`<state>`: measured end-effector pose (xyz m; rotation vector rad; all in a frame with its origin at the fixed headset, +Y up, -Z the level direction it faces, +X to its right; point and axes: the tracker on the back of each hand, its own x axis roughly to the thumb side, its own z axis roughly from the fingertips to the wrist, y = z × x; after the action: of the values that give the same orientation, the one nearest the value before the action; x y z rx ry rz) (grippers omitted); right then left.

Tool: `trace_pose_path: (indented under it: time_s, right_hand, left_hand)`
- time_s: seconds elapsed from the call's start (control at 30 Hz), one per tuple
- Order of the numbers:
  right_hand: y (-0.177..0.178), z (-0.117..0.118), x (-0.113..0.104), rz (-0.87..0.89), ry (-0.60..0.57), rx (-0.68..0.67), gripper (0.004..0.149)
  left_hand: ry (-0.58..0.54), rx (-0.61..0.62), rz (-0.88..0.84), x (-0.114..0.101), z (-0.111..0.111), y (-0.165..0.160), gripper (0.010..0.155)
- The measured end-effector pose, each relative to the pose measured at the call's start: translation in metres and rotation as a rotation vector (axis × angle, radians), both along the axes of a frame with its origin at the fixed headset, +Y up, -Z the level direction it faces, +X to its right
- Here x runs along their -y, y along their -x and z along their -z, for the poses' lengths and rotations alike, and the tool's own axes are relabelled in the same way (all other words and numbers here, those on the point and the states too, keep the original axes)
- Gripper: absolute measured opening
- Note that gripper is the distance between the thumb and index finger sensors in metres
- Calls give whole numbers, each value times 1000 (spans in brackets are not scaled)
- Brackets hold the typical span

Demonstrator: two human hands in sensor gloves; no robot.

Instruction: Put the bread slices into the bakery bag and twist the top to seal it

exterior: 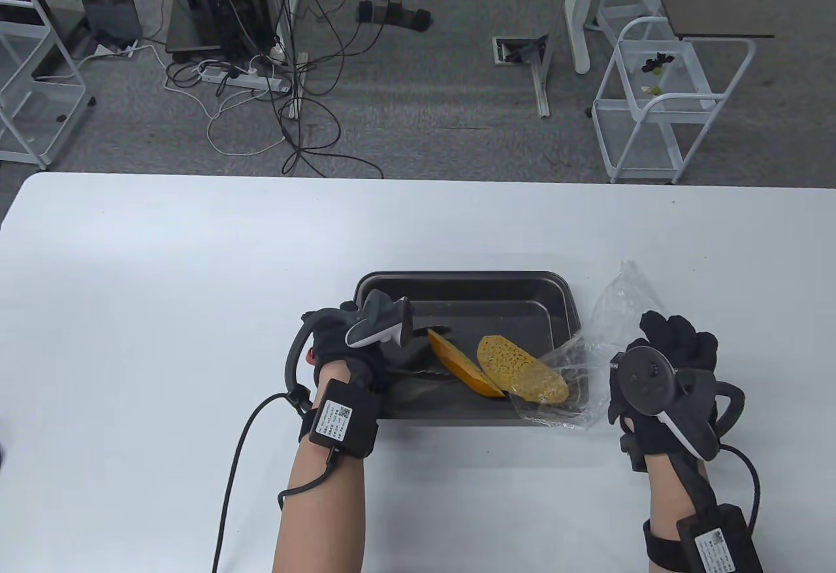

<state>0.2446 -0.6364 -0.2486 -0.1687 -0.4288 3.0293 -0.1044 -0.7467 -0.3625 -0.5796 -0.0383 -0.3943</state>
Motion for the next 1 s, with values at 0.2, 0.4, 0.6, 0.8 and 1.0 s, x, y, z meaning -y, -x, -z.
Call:
trace_pose_path:
  time_s: [0.2,0.4,0.6,0.8,1.0]
  right_hand:
    - [0,3,6,-3,11,-1,43]
    - [-1,4,7,-5,6,5,43]
    - [1,4,8,-15,10,-1,43]
    - [4,4,9,-22,11,-7,43]
    - [3,4,9,-18,9,-6,43]
  left_hand:
    - [-47,52,-9,-4,-5,4,97]
    - [-181,155,16,-13,-23,1,105]
    - [-198,194,38,-27,-40,9,98]
    - [-131,145,-9,-38,-49,31,95]
    - [-134,102,-87,-50,-51,47,96]
